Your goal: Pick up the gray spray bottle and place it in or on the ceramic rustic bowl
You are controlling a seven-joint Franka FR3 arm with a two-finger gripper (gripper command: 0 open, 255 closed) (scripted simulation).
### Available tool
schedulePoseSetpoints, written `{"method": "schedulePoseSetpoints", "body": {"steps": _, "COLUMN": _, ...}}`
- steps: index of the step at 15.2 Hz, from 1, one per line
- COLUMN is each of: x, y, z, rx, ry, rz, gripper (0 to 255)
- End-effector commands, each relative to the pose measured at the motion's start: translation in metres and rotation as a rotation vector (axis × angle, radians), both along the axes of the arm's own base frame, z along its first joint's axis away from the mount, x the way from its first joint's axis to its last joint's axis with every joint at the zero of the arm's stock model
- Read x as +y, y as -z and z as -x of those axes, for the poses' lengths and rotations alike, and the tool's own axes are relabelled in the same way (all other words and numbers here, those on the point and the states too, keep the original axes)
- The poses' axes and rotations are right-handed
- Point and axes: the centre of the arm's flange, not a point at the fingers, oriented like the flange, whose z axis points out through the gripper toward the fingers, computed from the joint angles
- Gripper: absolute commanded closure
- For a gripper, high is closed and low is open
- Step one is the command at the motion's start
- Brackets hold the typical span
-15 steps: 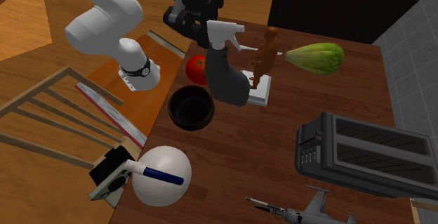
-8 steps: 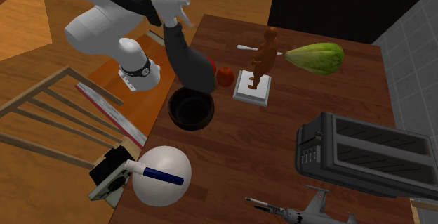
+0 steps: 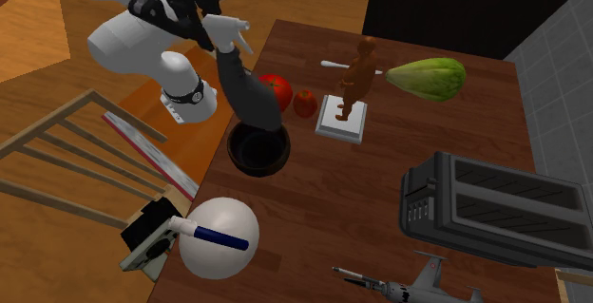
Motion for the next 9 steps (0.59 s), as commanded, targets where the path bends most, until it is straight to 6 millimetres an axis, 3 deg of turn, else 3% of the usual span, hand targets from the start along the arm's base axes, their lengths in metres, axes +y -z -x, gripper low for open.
{"method": "schedulePoseSetpoints", "body": {"steps": 1, "x": 0.001, "y": 0.011, "z": 0.0, "rx": -0.001, "ry": 0.0, "rz": 0.0, "gripper": 255}}
{"method": "schedulePoseSetpoints", "body": {"steps": 9, "x": 0.001, "y": 0.053, "z": 0.0, "rx": -0.001, "ry": 0.0, "rz": 0.0, "gripper": 255}}
